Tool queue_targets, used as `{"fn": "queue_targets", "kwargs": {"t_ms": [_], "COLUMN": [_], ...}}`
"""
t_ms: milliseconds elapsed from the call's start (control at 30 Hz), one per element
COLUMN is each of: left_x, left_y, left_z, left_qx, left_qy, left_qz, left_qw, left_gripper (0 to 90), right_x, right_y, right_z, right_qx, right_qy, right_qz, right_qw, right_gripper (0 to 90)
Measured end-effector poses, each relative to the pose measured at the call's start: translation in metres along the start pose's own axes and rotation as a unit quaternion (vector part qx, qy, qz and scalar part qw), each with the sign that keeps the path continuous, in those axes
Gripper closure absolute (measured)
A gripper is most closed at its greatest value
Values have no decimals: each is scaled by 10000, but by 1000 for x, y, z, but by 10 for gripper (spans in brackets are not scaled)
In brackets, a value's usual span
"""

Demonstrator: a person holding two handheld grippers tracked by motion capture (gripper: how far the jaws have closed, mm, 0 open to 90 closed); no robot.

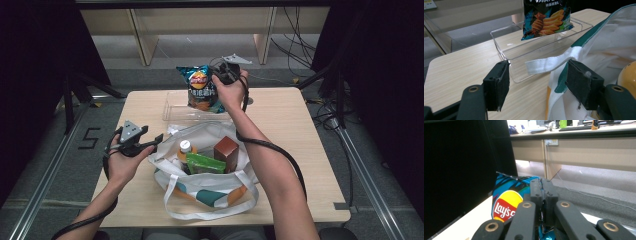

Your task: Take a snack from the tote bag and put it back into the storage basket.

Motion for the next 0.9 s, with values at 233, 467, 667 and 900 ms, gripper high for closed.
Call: {"fn": "queue_targets", "kwargs": {"t_ms": [233, 467, 667, 900], "left_x": [0, 1, 1, 1], "left_y": [0, 0, 1, 0], "left_z": [0, 0, 0, 1], "left_qx": [-16, -16, -8, -2], "left_qy": [11, 11, 0, -8], "left_qz": [8, 6, 16, 11], "left_qw": [10000, 10000, 10000, 10000], "left_gripper": [345, 345, 344, 344], "right_x": [4, 7, 9, 11], "right_y": [2, 3, 6, 13], "right_z": [4, 8, 12, 18], "right_qx": [-92, 83, 110, 30], "right_qy": [-15, -71, -147, -175], "right_qz": [39, 31, 84, 107], "right_qw": [9999, 9999, 9998, 9998], "right_gripper": [889, 888, 886, 882]}}
Point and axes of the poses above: each handheld gripper's, and its own axes: x roughly forward along the jaws, z roughly out of its underside, y roughly to its right, the point moved 2 cm from there along x, roughly forward along the jaws, and after that the axes turned 13 degrees about -y, right-handed, at the moved point
